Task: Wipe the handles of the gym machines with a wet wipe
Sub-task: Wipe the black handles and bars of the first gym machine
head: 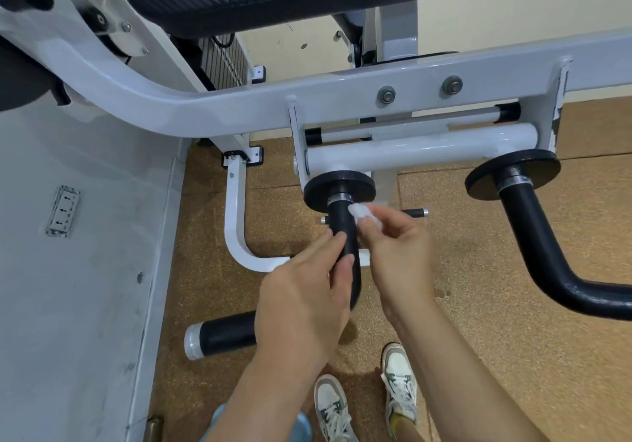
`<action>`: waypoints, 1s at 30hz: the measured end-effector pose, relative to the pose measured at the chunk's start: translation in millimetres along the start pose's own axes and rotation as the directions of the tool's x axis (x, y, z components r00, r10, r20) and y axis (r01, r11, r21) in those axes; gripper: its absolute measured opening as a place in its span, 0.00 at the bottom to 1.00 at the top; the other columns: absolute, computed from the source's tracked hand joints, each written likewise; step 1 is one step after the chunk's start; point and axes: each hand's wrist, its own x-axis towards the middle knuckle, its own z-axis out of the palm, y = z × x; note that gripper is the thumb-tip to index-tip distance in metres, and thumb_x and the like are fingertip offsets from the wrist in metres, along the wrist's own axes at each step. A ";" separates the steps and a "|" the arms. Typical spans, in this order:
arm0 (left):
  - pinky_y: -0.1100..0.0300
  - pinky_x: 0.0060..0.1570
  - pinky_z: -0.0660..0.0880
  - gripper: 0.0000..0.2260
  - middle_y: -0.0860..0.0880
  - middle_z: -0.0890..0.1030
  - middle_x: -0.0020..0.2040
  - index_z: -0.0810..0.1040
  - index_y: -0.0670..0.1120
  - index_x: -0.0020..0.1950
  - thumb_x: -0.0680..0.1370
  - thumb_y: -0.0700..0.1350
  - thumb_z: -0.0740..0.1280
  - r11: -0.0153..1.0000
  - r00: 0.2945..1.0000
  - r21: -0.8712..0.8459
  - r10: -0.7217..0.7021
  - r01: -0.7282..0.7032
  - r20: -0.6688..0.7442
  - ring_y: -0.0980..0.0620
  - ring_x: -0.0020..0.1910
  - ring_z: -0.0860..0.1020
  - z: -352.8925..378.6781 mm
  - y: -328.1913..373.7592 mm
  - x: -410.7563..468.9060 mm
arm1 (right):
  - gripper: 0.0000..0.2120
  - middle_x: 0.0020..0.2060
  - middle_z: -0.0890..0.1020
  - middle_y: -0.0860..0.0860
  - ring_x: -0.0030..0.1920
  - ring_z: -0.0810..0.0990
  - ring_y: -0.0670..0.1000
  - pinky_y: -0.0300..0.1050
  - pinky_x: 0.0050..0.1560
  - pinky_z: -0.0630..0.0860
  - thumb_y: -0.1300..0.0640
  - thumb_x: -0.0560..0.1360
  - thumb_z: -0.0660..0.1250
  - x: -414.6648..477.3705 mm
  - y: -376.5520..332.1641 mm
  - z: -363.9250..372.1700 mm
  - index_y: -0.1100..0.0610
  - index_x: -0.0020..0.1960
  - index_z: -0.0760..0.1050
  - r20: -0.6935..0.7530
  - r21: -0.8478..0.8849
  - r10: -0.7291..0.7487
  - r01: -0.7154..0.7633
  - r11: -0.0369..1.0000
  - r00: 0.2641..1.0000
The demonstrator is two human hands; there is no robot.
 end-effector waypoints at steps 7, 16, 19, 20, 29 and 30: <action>0.55 0.58 0.77 0.15 0.51 0.80 0.62 0.79 0.48 0.63 0.77 0.45 0.69 0.996 0.996 -0.063 -0.055 0.060 0.072 0.56 0.59 0.79 -3.3 -1.7 1.7 | 0.07 0.38 0.85 0.46 0.41 0.83 0.47 0.41 0.42 0.78 0.59 0.74 0.69 -20.8 2.1 -11.4 0.48 0.42 0.82 0.028 -0.161 -0.076 0.080 0.984 0.997; 0.62 0.63 0.71 0.18 0.56 0.78 0.63 0.78 0.52 0.64 0.75 0.42 0.71 0.984 0.966 -0.153 -0.051 0.092 0.252 0.60 0.61 0.75 -20.1 -9.7 12.6 | 0.12 0.36 0.83 0.48 0.41 0.83 0.53 0.57 0.46 0.80 0.65 0.71 0.69 -21.2 3.5 -10.0 0.47 0.39 0.81 0.007 -0.171 -0.099 0.098 0.980 0.995; 0.63 0.61 0.73 0.19 0.58 0.77 0.61 0.78 0.54 0.63 0.74 0.43 0.72 0.983 0.951 -0.162 -0.030 0.084 0.309 0.62 0.58 0.76 -24.5 -14.1 17.9 | 0.13 0.36 0.81 0.50 0.39 0.81 0.54 0.55 0.43 0.81 0.67 0.72 0.68 -19.3 2.1 -8.7 0.48 0.41 0.79 -0.030 -0.186 -0.165 0.156 0.970 0.986; 0.64 0.61 0.73 0.19 0.59 0.77 0.61 0.78 0.54 0.63 0.73 0.43 0.72 0.981 0.949 -0.173 -0.034 0.092 0.313 0.63 0.57 0.76 -24.6 -15.0 18.4 | 0.13 0.36 0.81 0.49 0.39 0.81 0.55 0.55 0.43 0.81 0.65 0.72 0.68 -15.5 -0.9 -4.1 0.47 0.40 0.78 -0.059 -0.179 -0.164 0.152 0.972 0.985; 0.62 0.62 0.73 0.19 0.59 0.77 0.61 0.77 0.51 0.64 0.74 0.42 0.71 0.979 0.961 -0.201 0.011 0.046 0.275 0.62 0.59 0.75 -19.4 -18.1 15.0 | 0.02 0.38 0.86 0.51 0.42 0.85 0.51 0.55 0.49 0.81 0.58 0.72 0.72 -16.2 -8.2 -10.1 0.54 0.43 0.84 0.032 -0.121 -0.082 0.086 0.989 0.996; 0.61 0.63 0.72 0.19 0.59 0.76 0.62 0.77 0.52 0.65 0.74 0.42 0.71 0.982 0.964 -0.188 0.019 0.033 0.267 0.62 0.60 0.74 -19.0 -18.1 14.2 | 0.01 0.38 0.86 0.51 0.43 0.85 0.52 0.55 0.50 0.80 0.56 0.71 0.73 -7.9 -12.0 -4.8 0.53 0.42 0.84 0.017 -0.107 -0.076 0.077 0.991 0.997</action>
